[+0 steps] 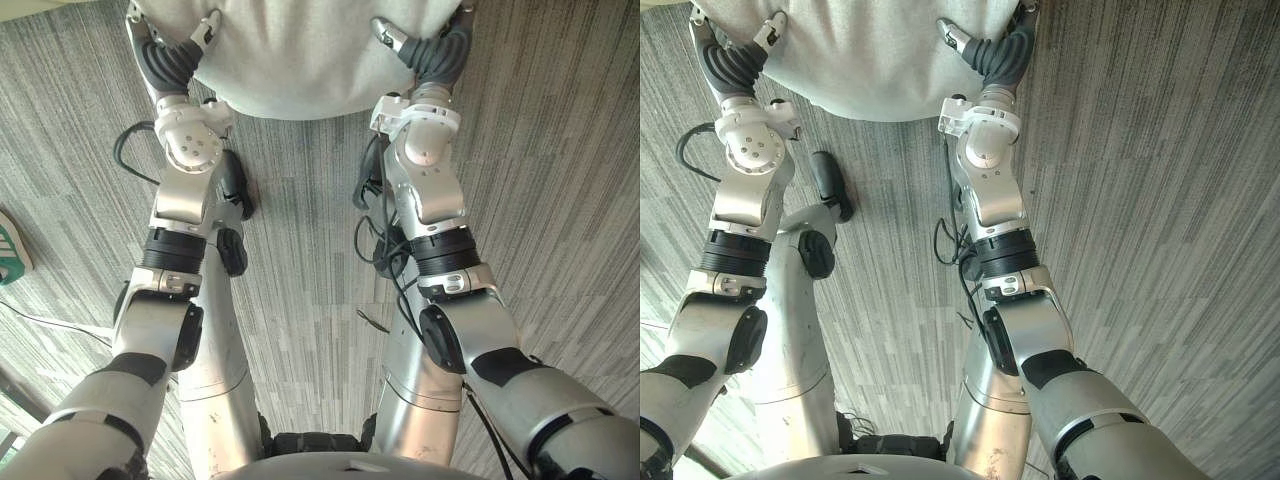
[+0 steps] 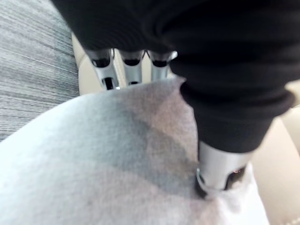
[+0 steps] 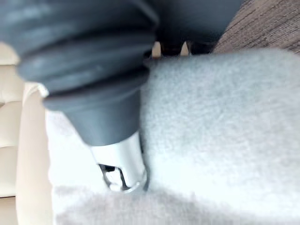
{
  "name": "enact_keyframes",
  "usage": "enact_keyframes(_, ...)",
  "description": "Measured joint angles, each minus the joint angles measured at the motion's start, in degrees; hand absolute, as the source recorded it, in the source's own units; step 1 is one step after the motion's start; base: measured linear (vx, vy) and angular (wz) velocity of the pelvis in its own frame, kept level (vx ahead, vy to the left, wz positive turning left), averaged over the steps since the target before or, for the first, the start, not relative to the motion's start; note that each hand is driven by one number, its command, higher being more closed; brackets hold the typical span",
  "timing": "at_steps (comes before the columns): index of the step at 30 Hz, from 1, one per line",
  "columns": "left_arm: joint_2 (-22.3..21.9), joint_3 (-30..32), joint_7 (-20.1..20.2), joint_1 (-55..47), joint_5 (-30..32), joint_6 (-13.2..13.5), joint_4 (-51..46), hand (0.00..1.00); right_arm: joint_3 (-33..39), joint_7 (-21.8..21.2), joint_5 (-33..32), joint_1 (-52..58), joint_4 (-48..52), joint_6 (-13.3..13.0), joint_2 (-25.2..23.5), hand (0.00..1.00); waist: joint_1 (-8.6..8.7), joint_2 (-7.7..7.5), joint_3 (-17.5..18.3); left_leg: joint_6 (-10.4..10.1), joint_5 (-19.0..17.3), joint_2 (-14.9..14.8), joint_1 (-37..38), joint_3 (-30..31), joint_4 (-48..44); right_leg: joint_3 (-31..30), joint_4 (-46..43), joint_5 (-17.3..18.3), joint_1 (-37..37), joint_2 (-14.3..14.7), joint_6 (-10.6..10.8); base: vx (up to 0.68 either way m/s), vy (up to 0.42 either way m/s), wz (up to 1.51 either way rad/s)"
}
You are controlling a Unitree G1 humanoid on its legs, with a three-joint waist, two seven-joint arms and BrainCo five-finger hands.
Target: Pick up cushions and gather them together orderly.
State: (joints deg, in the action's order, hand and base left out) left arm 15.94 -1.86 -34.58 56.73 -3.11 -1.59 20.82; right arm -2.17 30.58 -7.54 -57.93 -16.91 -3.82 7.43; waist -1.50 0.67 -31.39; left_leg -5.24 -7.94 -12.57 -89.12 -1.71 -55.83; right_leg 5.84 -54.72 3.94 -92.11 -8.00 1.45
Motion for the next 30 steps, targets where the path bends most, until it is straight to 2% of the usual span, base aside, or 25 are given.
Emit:
enact_keyframes(14, 0.3, -1.1, 1.7, 0.7, -1.4, 0.0, -3.0, 1.00, -0.1, -1.8, -3.6, 1.2, 0.5, -0.4, -1.2, 1.00, 0.13, -0.01, 0.0, -0.3, 0.1, 0.0, -0.1, 0.0, 0.0, 0.0, 0.3, -0.1, 0.0, 0.3, -0.2, -0.01, -0.037, 0.00)
enact_keyframes(20, -0.2, -1.0, 1.1, -1.8, -2.9, 0.0, -8.7, 1.00, 0.0, -1.9, -3.8, 2.5, 3.5, -0.9, -1.3, 1.00, 0.13, -0.03, 0.0, -0.5, 0.3, 0.0, 0.6, 0.1, 0.0, 0.1, 0.3, -0.3, 0.8, 0.3, -0.5, -0.02, -0.039, 0.00)
enact_keyframes(26, -0.5, -1.7, 1.3, -8.7, -3.0, 0.1, -15.7, 1.00, 0.0, -3.2, -3.9, 8.0, 8.9, -1.2, -3.1, 1.00, 0.50, -0.05, 0.1, -0.2, 1.3, 0.0, 7.7, 0.1, 3.7, 1.2, 3.7, -0.5, 8.3, 0.3, -0.9, -0.03, -0.043, 0.02)
enact_keyframes(30, -1.0, -1.6, 1.5, -16.4, -2.7, 0.8, -23.0, 1.00, -1.8, -4.1, -3.6, 14.1, 13.8, -1.6, -4.9, 1.00, 0.67, -0.11, 0.2, -1.3, 2.3, 0.0, 17.0, -0.1, 9.9, 1.4, 8.8, -0.5, 17.2, 1.4, -1.0, -0.03, -0.078, 0.00)
